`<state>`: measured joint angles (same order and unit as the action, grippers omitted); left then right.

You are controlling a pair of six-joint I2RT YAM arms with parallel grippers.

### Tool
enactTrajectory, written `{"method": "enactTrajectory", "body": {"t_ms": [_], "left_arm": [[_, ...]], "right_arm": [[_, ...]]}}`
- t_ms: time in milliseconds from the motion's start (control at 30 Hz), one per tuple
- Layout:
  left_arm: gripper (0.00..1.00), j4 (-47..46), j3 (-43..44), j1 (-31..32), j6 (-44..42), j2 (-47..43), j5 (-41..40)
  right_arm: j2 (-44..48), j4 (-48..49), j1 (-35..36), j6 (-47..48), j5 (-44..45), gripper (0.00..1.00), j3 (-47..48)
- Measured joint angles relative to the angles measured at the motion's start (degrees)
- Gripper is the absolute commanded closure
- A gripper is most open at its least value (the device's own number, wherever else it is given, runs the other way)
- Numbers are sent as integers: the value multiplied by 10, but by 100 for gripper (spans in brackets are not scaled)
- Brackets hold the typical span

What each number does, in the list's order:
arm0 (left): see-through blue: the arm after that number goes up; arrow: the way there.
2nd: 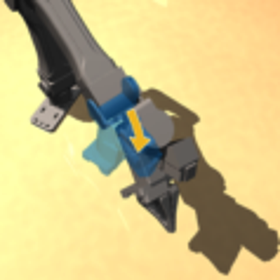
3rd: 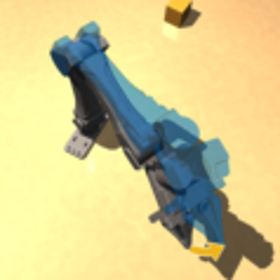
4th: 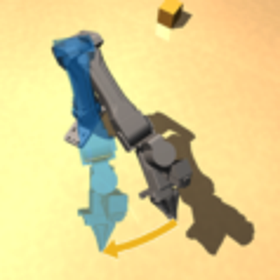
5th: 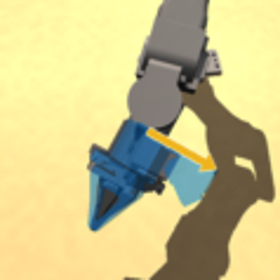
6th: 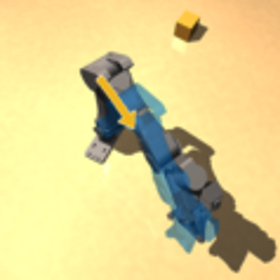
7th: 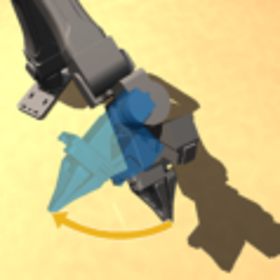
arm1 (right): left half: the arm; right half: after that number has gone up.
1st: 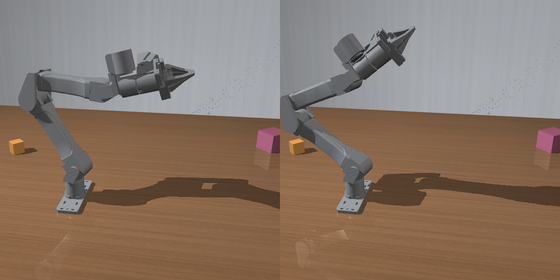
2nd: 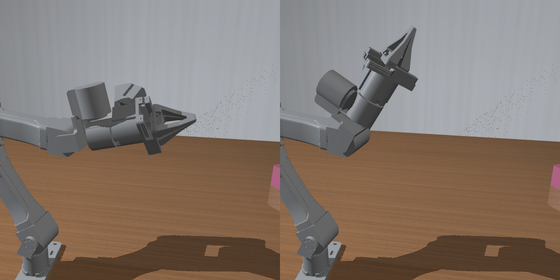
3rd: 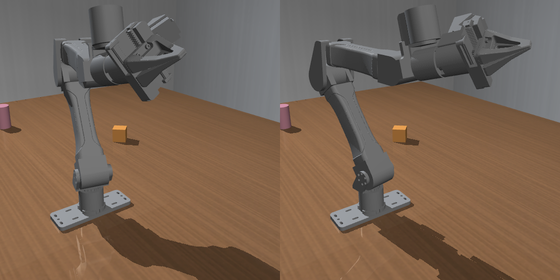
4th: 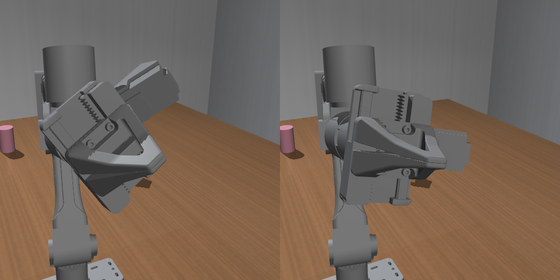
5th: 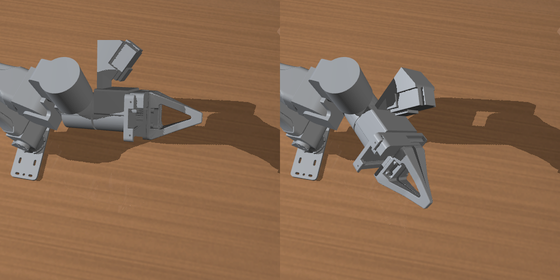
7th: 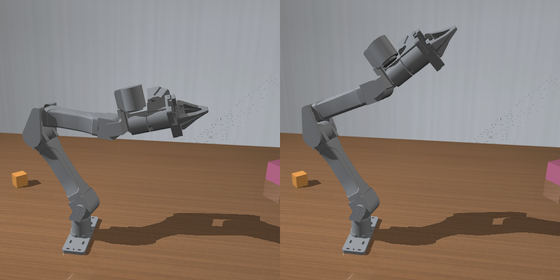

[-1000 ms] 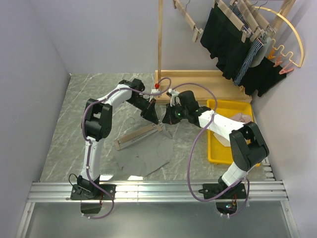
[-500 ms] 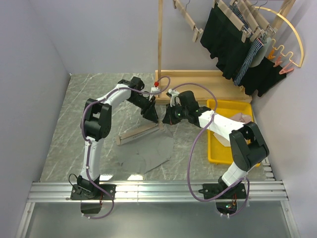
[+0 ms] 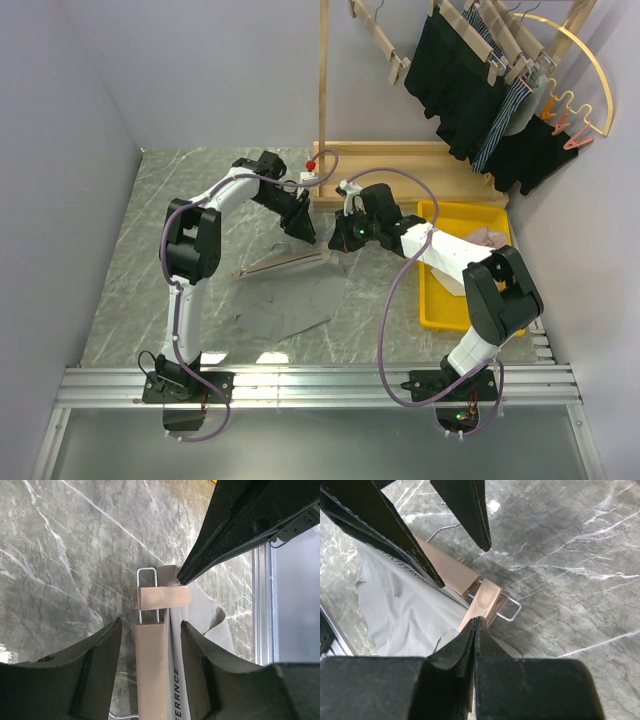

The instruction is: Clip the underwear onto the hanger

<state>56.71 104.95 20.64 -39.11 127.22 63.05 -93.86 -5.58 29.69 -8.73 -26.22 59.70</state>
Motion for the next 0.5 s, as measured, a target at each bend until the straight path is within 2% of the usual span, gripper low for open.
{"method": "enactTrajectory", "body": {"t_ms": [133, 300, 333, 400, 433, 500], "left_arm": [[44, -14, -5, -6, 19, -5, -3], [44, -95, -97, -33, 71, -90, -52], [44, -108, -118, -40, 80, -113, -66], [44, -145, -164, -56, 95, -166, -107], [44, -159, -182, -62, 99, -188, -126], [44, -186, -216, -68, 100, -227, -164]], "right_arm": [[0, -2, 0, 6, 0, 100, -5], [-1, -21, 2, 10, 0, 100, -26], [-4, -28, 4, 10, 0, 94, -28], [-14, -38, 8, 11, 0, 75, -28], [-21, -43, 10, 11, 1, 60, -28], [-35, -53, 13, 15, 3, 52, -28]]}}
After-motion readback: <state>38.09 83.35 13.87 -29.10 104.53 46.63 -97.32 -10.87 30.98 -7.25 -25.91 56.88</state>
